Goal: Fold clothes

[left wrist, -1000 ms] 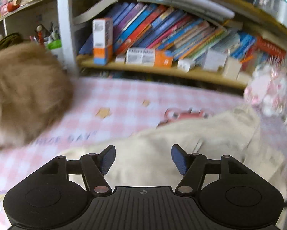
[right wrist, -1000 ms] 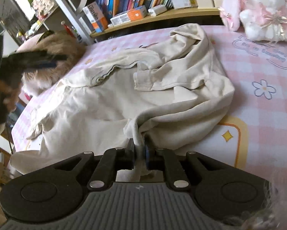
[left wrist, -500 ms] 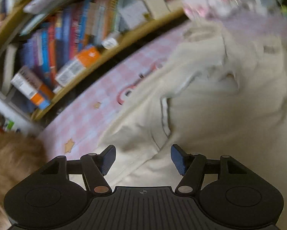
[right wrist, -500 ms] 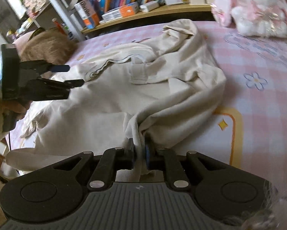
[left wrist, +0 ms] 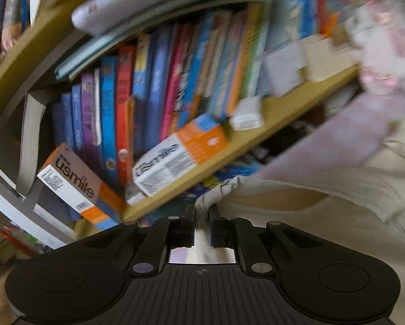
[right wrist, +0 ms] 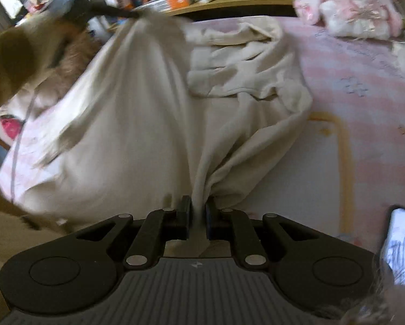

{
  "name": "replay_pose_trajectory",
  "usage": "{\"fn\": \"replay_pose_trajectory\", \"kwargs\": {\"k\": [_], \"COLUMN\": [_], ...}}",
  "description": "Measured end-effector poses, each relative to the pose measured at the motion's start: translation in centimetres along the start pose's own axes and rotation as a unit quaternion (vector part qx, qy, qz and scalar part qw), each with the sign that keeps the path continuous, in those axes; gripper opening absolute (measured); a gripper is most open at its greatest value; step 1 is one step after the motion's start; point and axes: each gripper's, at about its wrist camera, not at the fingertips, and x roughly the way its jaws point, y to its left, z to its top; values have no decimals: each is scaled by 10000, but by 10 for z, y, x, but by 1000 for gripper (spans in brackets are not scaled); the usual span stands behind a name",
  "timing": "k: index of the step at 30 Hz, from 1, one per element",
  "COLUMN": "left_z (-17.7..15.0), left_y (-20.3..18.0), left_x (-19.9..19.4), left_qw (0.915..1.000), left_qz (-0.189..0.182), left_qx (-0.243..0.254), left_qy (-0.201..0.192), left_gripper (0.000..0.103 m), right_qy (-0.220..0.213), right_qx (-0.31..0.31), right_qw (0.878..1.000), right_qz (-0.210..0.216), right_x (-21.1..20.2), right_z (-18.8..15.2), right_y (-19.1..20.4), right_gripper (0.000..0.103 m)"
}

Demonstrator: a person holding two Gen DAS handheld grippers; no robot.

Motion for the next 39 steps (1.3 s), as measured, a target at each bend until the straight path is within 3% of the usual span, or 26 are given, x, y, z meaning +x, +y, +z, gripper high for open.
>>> {"fn": "replay_pose_trajectory", "kwargs": {"k": [3,5,6,7,8,11,15,18,21,25,27,29,35,39], "left_z": [-6,-14,-19,-26,-32,-58,-103,-131,-151,-168,-173,-176,-187,-186], "left_y": [-1,-6,-8,-6,-3,14,18,3,-14,-13,-7,1,18,11], "left_x": [32,37,30,19,7,-40,-95,-117,-128,-130,-131,-132,-135,-139], "left_qw": [9976,9961,9970,9981,9989,9980,9901,9919,9921,9865,9826,9784,9703,9722], "left_qz": [-57,-88,-82,-99,-123,-271,-822,-619,-292,-185,-183,-172,6,94], "left_qx": [-176,-35,32,12,-31,-558,-1135,-1071,-1069,-1386,-1611,-1808,-2099,-2007], "left_qy": [673,876,766,613,456,88,40,288,590,848,903,990,1203,1205], "left_gripper": [16,17,22,31,35,46,53,61,63,64,65,65,65,65], "right_qy": [5,33,42,-3,-48,-236,-662,-821,-933,-1080,-1154,-1227,-1426,-1501], "right_qx": [-32,-194,-275,-353,-431,-569,-719,-1320,-1248,-1150,-1101,-1052,-841,-515], "right_qw": [9998,9997,9995,9993,9990,9981,9950,9867,9851,9819,9798,9774,9680,9583], "right_qz": [199,147,122,107,93,56,-214,-484,-725,-1046,-1206,-1365,-1887,-2375], "right_x": [6,11,13,9,5,-8,-15,18,28,41,48,55,67,49], "right_z": [-1,2,3,6,9,23,57,88,99,114,121,129,145,139], "right_y": [17,28,33,32,31,24,15,32,26,17,12,8,-11,-42], "right_gripper": [10,16,21,36,44,44,48,50,50,44,31,12,9,8]}}
